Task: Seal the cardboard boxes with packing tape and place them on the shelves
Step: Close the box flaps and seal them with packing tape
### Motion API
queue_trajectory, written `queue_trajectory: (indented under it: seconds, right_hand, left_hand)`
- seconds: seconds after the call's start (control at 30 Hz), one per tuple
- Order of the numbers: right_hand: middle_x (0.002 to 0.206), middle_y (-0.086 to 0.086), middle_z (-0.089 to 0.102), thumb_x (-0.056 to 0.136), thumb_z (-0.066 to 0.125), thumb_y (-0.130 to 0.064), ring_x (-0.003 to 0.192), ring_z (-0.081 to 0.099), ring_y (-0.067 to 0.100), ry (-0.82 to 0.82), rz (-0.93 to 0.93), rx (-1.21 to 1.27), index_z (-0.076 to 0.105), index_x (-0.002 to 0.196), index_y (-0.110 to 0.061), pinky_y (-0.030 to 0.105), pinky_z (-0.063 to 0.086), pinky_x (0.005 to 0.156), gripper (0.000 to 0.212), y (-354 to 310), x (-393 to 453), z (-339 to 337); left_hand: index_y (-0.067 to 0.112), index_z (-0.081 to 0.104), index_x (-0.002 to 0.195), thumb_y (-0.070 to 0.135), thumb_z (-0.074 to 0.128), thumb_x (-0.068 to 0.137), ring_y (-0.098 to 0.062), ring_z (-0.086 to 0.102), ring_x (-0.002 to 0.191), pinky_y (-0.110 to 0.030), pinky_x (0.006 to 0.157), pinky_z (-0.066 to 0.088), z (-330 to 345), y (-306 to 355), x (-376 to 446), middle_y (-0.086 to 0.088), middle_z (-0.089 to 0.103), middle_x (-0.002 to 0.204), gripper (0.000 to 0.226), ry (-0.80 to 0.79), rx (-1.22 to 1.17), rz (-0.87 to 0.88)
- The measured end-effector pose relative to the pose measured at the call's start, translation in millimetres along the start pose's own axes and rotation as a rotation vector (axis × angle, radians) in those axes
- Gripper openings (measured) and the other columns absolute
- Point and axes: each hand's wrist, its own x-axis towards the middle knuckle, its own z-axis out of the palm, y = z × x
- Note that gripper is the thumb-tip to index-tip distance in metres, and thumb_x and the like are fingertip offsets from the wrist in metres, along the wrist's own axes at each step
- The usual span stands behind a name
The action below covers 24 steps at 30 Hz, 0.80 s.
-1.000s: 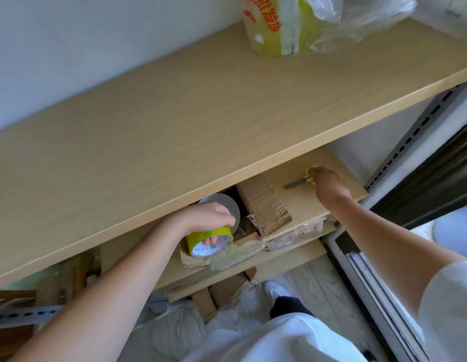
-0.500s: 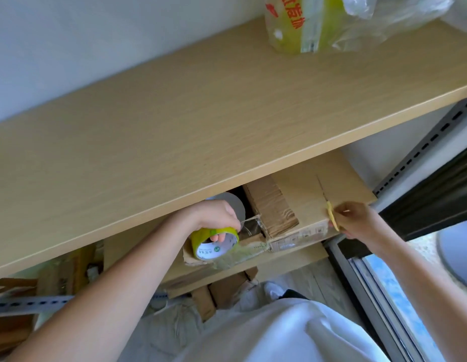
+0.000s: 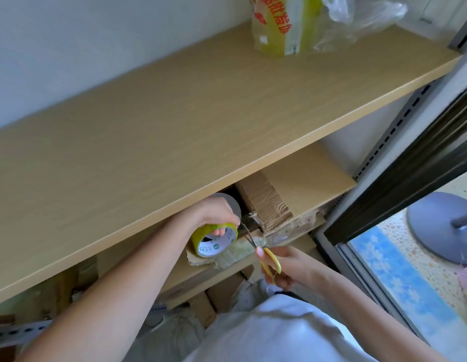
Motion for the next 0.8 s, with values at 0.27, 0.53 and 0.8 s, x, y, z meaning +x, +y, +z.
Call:
queue_trajectory:
  seconds: [0.27, 0.53, 0.8]
  right_hand:
    - [0.066, 0.003, 0.068, 0.082, 0.062, -0.067, 0.050, 0.044, 0.016, 0.151, -0.032, 0.010, 0.066, 0.080, -0.007, 0.021, 0.038, 0.049, 0.060, -10.5, 19.0, 12.6]
    - [0.051, 0.004, 0.057, 0.067, 0.070, -0.072, 0.043, 0.038, 0.017, 0.305, -0.030, 0.044, 0.062, 0.066, -0.013, 0.022, 0.031, 0.045, 0.060, -0.4, 20.1, 24.5]
    - [0.051, 0.004, 0.052, 0.077, 0.068, -0.068, 0.041, 0.032, 0.014, 0.298, -0.027, 0.100, 0.066, 0.059, -0.015, 0.021, 0.024, 0.043, 0.056, -0.9, 12.2, 32.2]
  left_hand:
    - [0.004, 0.072, 0.094, 0.038, 0.057, 0.093, -0.012, 0.054, 0.053, -0.020, 0.053, 0.044, 0.3, -4.0, 3.4, 0.000, 0.065, 0.064, 0.037, 0.016, 0.049, -0.011]
    - [0.009, 0.068, 0.088, 0.038, 0.058, 0.093, -0.008, 0.050, 0.048, -0.020, 0.049, 0.042, 3.5, -3.7, 5.2, 0.000, 0.064, 0.069, 0.031, -0.010, 0.059, -0.063]
    - [0.013, 0.058, 0.066, 0.034, 0.057, 0.094, -0.005, 0.042, 0.030, -0.016, 0.039, 0.036, -1.5, 8.0, -6.5, 0.005, 0.055, 0.046, 0.035, -0.031, 0.150, -0.099]
